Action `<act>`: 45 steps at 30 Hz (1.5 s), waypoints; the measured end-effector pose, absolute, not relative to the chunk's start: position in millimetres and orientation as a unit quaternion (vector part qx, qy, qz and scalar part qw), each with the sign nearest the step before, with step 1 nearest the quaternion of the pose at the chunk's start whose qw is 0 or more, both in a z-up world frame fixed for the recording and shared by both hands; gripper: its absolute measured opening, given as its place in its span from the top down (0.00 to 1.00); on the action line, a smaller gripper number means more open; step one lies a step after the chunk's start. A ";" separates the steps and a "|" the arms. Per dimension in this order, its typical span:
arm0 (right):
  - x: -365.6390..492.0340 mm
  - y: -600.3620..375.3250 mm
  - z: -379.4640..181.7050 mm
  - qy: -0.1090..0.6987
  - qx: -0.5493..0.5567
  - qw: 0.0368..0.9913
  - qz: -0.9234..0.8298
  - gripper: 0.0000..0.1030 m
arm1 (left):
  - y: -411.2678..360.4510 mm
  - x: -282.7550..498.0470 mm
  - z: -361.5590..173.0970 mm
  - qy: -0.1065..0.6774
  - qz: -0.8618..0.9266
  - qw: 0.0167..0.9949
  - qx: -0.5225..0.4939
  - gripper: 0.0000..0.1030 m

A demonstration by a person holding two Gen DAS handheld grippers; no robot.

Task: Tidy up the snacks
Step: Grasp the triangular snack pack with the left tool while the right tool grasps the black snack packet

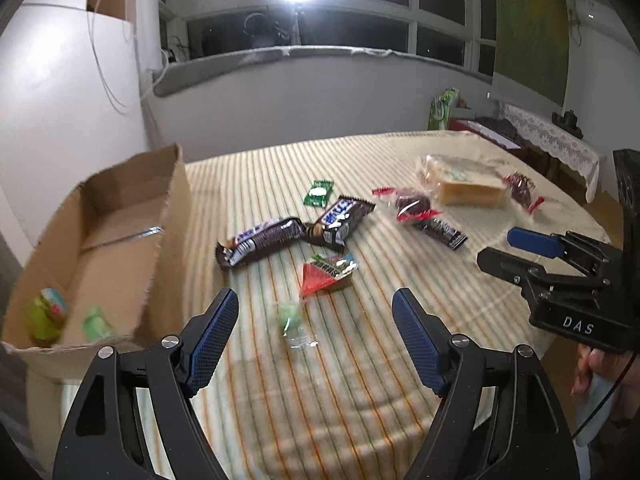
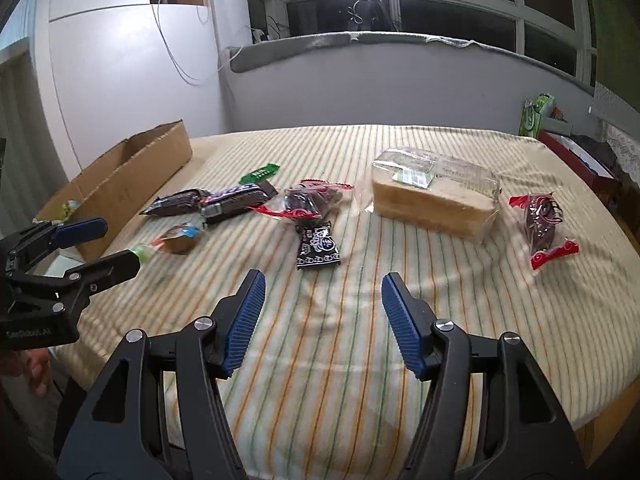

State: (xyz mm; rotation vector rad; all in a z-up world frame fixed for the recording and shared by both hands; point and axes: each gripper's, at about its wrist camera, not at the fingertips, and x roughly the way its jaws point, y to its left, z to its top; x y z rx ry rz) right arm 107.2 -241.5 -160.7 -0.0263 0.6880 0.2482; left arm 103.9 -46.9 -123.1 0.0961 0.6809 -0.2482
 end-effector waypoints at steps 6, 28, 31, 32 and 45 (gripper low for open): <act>109.6 -236.0 -156.6 0.337 -0.018 0.933 0.125 0.39 | -43.8 110.4 -120.1 0.330 -0.121 0.935 0.046 0.23; 179.4 -222.2 -175.4 0.386 -0.046 0.912 0.129 0.73 | -52.7 164.6 -151.4 0.386 -0.138 0.912 0.005 0.70; 173.9 -225.8 -174.7 0.384 -0.038 0.913 0.128 0.73 | -51.1 162.9 -150.2 0.383 -0.142 0.913 0.000 0.70; 171.1 -227.2 -174.3 0.384 -0.037 0.914 0.127 0.73 | -50.6 163.1 -149.9 0.382 -0.144 0.913 -0.001 0.71; 137.7 -238.3 -176.6 0.355 -0.016 0.928 0.116 0.73 | -55.4 154.3 -144.3 0.357 -0.142 0.923 0.017 0.71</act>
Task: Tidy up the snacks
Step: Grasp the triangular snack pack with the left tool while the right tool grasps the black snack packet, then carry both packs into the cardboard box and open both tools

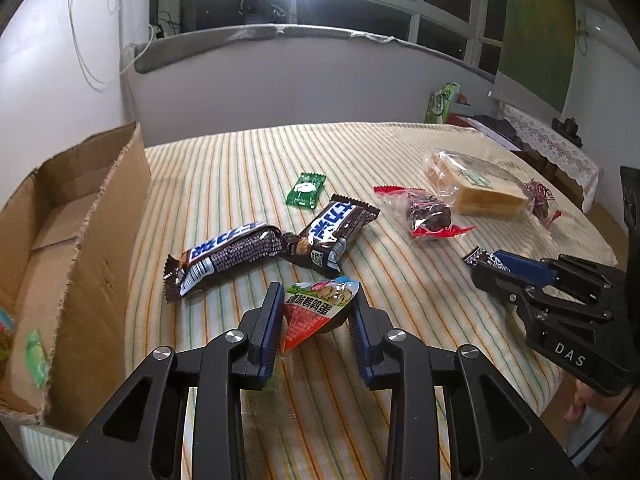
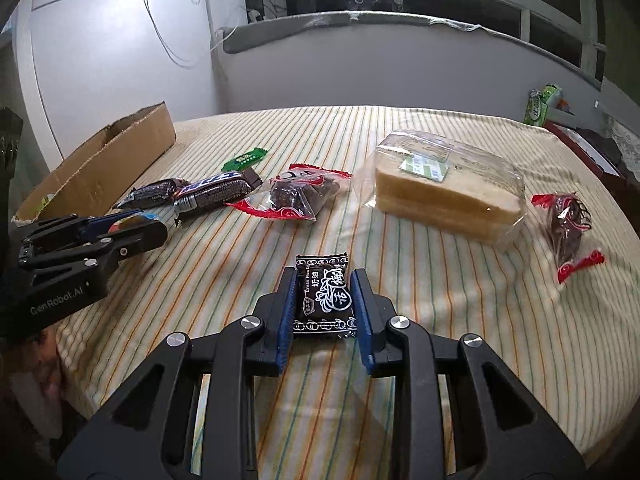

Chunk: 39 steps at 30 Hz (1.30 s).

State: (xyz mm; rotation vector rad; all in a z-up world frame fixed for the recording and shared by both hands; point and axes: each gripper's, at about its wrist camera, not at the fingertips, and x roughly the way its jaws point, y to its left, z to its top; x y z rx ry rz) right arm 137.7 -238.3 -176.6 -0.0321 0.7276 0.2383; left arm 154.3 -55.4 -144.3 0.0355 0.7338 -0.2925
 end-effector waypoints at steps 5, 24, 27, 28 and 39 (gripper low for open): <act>126.8 -240.5 -171.8 0.337 0.004 0.935 0.112 0.73 | -53.7 141.9 -131.7 0.340 -0.136 0.930 0.019 0.71; -12.5 -211.5 -16.7 0.182 -0.047 0.976 0.107 0.73 | -18.9 12.1 -7.7 0.199 -0.139 0.970 0.001 0.71; -17.4 -214.2 -15.5 0.183 -0.045 0.976 0.109 0.73 | -19.3 4.5 -3.3 0.190 -0.138 0.972 0.003 0.71; -17.7 -215.5 -15.8 0.183 -0.044 0.976 0.110 0.73 | -20.9 4.0 -3.0 0.189 -0.138 0.972 0.005 0.71; 15.8 -219.4 -41.3 0.213 -0.031 0.969 0.117 0.73 | -43.4 27.5 -24.5 0.215 -0.147 0.965 0.018 0.71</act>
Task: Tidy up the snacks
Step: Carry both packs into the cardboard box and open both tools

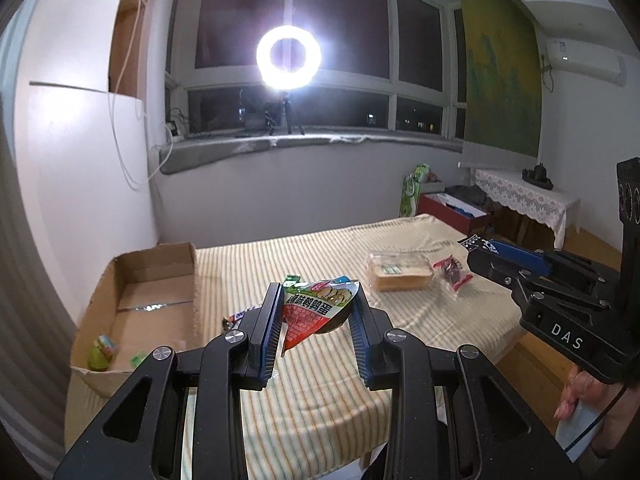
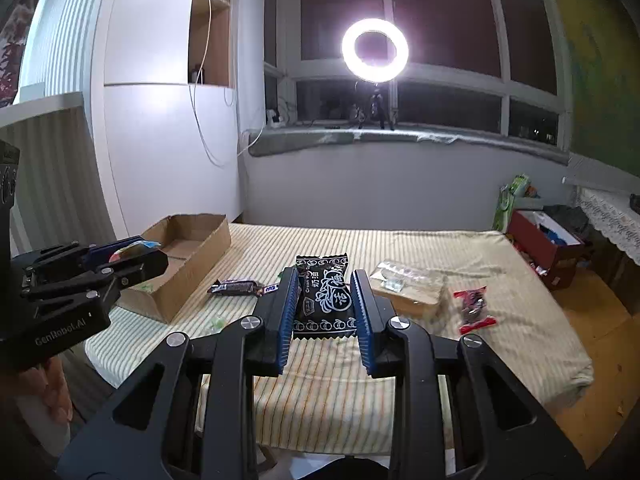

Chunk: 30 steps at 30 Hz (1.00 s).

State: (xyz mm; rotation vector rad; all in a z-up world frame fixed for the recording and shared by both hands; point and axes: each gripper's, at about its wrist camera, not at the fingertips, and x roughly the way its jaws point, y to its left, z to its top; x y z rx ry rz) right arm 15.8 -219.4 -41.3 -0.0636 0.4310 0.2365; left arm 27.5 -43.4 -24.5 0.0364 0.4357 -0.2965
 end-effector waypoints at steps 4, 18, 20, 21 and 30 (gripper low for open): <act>32.9 -198.0 -53.1 0.229 -0.045 0.964 0.130 0.73 | -37.4 36.3 -36.0 0.226 -0.143 0.964 0.014 0.71; 53.7 -45.2 -53.0 0.234 -0.109 0.932 0.255 0.73 | 93.8 38.4 -49.6 0.230 -0.022 0.971 -0.055 0.71; 46.1 -32.5 -45.2 0.222 -0.113 0.930 0.270 0.73 | 103.8 28.3 -45.0 0.223 -0.011 0.973 -0.059 0.71; 43.1 -29.6 -42.1 0.218 -0.115 0.930 0.274 0.73 | 106.1 25.0 -42.9 0.221 -0.008 0.974 -0.059 0.71; 33.3 -27.9 -35.6 0.210 -0.116 0.930 0.280 0.73 | 111.4 3.6 -22.6 0.197 0.004 0.979 -0.059 0.71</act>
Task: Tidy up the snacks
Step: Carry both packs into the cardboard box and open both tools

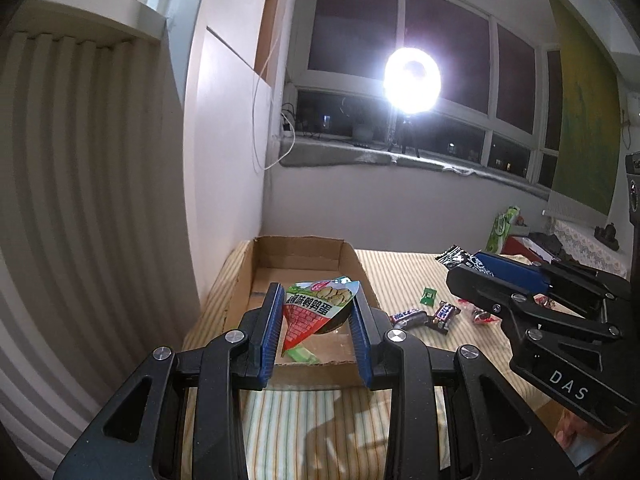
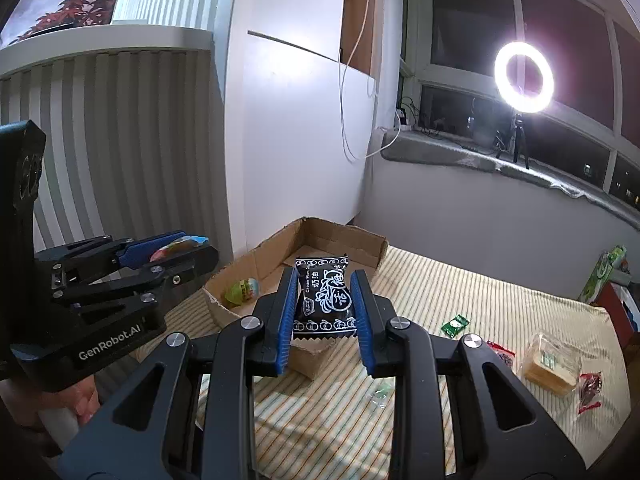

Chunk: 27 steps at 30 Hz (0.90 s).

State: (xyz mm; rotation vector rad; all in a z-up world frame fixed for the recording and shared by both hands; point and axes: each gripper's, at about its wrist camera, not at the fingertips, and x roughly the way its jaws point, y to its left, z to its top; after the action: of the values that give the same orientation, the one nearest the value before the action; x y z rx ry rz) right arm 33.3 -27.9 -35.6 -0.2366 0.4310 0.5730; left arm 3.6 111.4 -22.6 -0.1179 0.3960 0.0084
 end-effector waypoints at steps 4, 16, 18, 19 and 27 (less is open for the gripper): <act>58.9 -15.2 -48.5 0.228 -0.117 0.924 0.283 0.73 | 118.6 18.6 -31.6 0.210 0.000 0.975 -0.068 0.71; 149.5 35.2 -129.2 0.312 -0.133 0.888 0.310 0.69 | 149.3 102.1 -102.0 0.296 0.009 0.950 -0.095 0.68; 154.3 32.9 -132.9 0.312 -0.129 0.890 0.307 0.66 | 148.8 110.3 -108.6 0.305 0.020 0.948 -0.086 0.63; 155.8 29.6 -132.9 0.311 -0.124 0.891 0.305 0.63 | 150.1 111.8 -109.3 0.303 0.023 0.949 -0.084 0.60; 142.9 10.4 -117.3 0.291 -0.114 0.904 0.293 0.58 | 152.2 104.3 -100.5 0.283 0.029 0.954 -0.096 0.31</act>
State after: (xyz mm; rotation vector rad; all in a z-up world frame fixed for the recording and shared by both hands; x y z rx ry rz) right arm 142.9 10.4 -117.3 -0.2346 0.6013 0.6050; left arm 104.3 152.2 -100.5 -0.1957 0.5753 0.0595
